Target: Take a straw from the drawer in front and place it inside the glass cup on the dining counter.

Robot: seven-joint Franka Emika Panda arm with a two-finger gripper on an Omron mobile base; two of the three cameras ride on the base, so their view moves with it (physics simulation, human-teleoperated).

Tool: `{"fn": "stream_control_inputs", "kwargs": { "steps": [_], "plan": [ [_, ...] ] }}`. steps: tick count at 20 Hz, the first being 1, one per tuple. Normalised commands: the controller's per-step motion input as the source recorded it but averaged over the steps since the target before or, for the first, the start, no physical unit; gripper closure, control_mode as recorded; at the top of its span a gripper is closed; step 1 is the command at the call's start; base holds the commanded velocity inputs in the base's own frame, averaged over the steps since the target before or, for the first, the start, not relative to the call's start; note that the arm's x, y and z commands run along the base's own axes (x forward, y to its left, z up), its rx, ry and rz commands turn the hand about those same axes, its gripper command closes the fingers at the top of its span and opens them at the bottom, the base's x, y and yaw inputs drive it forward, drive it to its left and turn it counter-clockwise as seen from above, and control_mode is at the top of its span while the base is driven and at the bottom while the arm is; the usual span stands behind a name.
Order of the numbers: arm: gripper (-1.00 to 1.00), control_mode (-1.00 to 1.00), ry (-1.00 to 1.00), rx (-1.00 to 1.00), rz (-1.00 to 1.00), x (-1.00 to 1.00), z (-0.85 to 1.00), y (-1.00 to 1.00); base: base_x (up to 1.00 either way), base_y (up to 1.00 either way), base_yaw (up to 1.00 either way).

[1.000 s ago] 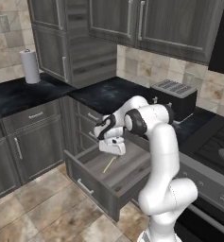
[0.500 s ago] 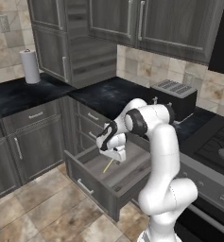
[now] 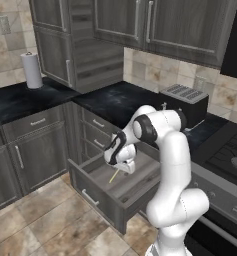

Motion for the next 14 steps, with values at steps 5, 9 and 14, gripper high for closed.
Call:
{"fn": "stream_control_inputs", "kwargs": {
  "steps": [5, 9, 14],
  "plan": [
    [-1.0, -1.0, -0.03, 0.01, 0.11, 0.0, 0.0, -0.08, 0.0, 0.0, 0.0],
    [-1.0, -1.0, 0.0, 0.02, 0.13, 0.1, -0.03, -0.09, 0.0, 0.0, 0.0],
    [-1.0, -1.0, 0.0, 0.0, 0.12, 0.21, 0.0, -0.03, 0.0, 0.0, 0.0]
  ]
}}
